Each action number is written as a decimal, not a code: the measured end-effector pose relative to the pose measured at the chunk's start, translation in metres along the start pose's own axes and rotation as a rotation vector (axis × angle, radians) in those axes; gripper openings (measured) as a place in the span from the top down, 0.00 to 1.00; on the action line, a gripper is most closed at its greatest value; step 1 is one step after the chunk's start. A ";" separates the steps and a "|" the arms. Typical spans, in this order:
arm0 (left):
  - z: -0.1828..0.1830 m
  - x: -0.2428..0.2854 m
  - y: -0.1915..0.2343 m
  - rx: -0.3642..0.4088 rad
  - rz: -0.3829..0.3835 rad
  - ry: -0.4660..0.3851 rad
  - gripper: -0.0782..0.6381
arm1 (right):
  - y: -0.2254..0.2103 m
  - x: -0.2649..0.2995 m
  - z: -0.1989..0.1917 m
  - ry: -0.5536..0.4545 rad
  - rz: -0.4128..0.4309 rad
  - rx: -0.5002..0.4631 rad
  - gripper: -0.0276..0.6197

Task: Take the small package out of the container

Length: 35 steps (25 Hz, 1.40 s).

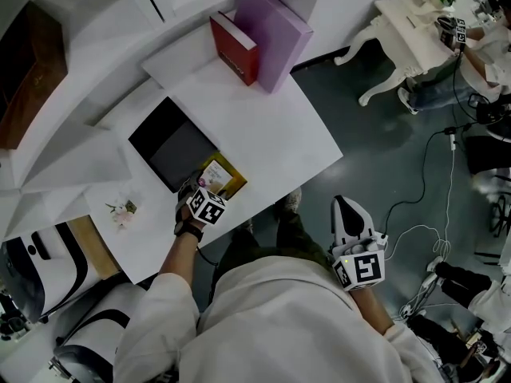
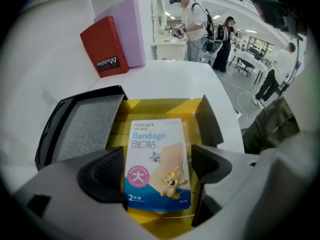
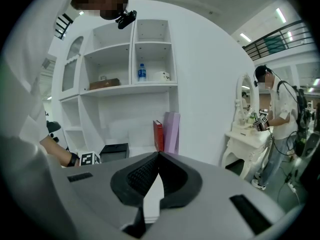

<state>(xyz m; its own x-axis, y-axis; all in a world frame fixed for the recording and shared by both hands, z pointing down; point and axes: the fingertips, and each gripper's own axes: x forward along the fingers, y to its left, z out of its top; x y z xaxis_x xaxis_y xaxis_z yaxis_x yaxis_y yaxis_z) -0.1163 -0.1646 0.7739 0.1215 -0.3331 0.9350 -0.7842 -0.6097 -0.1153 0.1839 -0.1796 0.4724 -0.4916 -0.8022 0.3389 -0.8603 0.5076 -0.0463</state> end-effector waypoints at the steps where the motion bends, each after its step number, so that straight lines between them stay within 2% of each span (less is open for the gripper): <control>1: 0.000 0.002 0.000 -0.003 -0.002 0.006 0.31 | -0.001 0.001 -0.001 0.001 0.001 0.001 0.92; 8: -0.001 0.010 -0.002 -0.018 -0.014 0.024 0.30 | -0.011 0.005 -0.003 0.022 0.001 0.004 0.92; 14: 0.005 0.009 -0.007 -0.044 -0.064 -0.003 0.30 | -0.016 0.008 -0.004 0.030 0.014 0.004 0.92; 21: 0.011 0.015 -0.009 -0.003 -0.074 0.003 0.30 | -0.016 0.014 -0.005 0.045 0.036 -0.005 0.92; 35: 0.011 0.010 -0.011 -0.021 -0.093 -0.003 0.32 | -0.007 0.021 0.001 0.044 0.062 -0.021 0.92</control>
<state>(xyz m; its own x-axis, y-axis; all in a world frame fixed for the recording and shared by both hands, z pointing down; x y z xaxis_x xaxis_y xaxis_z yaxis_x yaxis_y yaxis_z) -0.1001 -0.1694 0.7807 0.1962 -0.2773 0.9405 -0.7819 -0.6230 -0.0205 0.1796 -0.2006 0.4792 -0.5370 -0.7546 0.3771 -0.8253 0.5626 -0.0493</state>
